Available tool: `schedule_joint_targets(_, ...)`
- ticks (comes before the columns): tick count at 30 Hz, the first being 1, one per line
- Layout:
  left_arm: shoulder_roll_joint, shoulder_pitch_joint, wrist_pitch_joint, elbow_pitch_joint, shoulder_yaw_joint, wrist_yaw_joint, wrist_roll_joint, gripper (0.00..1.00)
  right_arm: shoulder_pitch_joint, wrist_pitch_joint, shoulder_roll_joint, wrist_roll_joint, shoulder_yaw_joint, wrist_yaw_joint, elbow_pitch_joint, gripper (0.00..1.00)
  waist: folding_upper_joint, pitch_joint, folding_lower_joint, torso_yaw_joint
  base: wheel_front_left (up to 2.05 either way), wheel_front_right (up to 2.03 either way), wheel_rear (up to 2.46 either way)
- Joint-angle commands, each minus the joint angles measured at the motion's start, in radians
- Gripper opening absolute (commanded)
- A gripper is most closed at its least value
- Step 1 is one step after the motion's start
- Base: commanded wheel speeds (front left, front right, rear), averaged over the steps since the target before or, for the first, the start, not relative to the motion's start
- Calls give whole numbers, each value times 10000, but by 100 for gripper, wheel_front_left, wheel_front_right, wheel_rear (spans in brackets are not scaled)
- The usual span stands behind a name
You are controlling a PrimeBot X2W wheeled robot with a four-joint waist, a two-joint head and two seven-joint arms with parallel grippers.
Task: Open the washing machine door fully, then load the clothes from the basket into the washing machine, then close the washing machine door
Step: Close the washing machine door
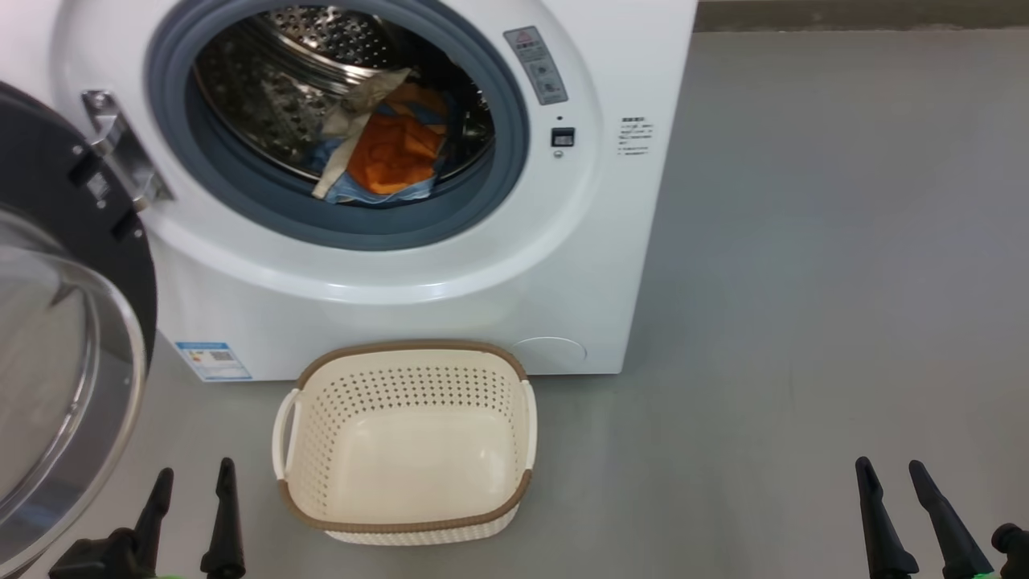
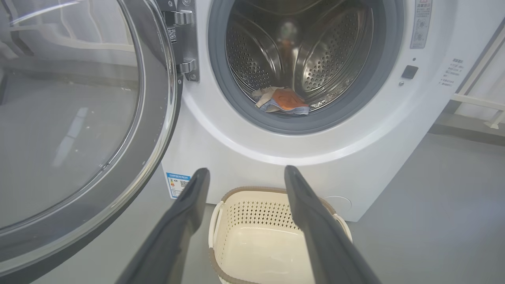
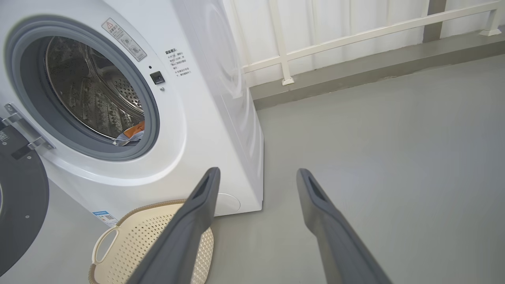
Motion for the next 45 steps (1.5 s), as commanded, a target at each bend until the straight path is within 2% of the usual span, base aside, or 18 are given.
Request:
schedule_joint_targets(1, 78, -188, -63, -303, 477, -15, -1, 100, -276, -48, -198, -9, 291, 16, -251, 100, -1, 0, 0, 304, 0, 0, 0)
schedule_joint_targets(9, -75, -88, -63, -403, 694, -15, -30, 100, -615, -48, -217, 15, 722, 16, -220, 100, -1, 109, 0, 1103, 0, 0, 0)
schedule_joint_targets(23, -389, 46, -63, -516, 932, -15, -56, 100, -1335, -48, -382, -4, 1475, 16, 10, 100, -1, 153, 0, 3212, 0, 0, 0)
schedule_joint_targets(31, -498, 292, -63, -504, 1056, -15, -52, 100, -1415, -48, -515, 60, 1790, 16, 106, 100, -1, -61, 0, 4138, 0, 0, 0)
schedule_joint_targets(38, -552, 470, -63, -601, 1145, -15, -89, 100, -1451, -48, -543, 103, 1981, 16, 127, 100, -1, -110, 0, 4686, 0, 0, 0)
schedule_joint_targets(45, -573, 540, -63, -666, 1289, -15, -198, 100, -1390, -48, -557, 114, 1981, 16, 112, 100, -1, -143, 0, 4944, 0, 0, 0)
